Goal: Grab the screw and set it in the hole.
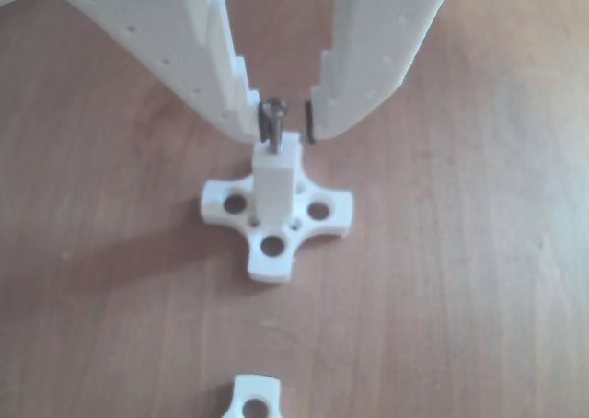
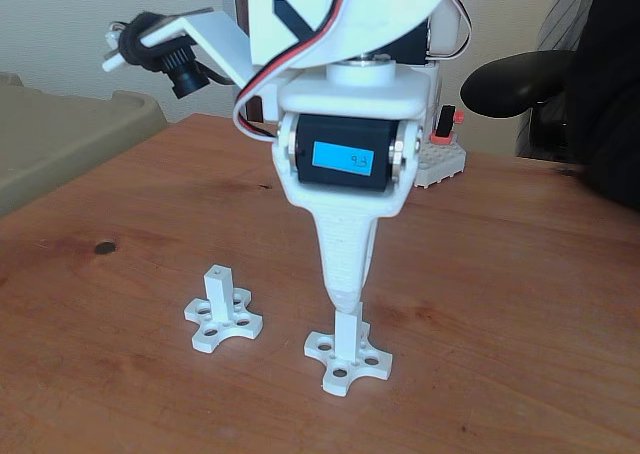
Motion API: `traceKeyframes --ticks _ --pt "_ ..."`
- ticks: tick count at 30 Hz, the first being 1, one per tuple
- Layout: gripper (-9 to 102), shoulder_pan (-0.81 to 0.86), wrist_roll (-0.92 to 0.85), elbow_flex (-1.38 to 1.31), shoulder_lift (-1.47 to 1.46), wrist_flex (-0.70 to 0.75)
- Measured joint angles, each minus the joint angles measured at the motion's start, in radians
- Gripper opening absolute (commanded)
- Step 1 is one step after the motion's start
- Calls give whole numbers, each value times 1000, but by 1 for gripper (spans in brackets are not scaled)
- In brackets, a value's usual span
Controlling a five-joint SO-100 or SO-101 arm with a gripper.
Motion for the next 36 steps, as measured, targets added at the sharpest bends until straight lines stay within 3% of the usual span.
traceKeyframes --ticks 16,24,29,36 --pt "13 86 -32 0 0 28" --pt "8 133 -46 0 98 43" --pt "-4 135 -55 41 239 74" --pt "-4 135 -83 210 460 69"
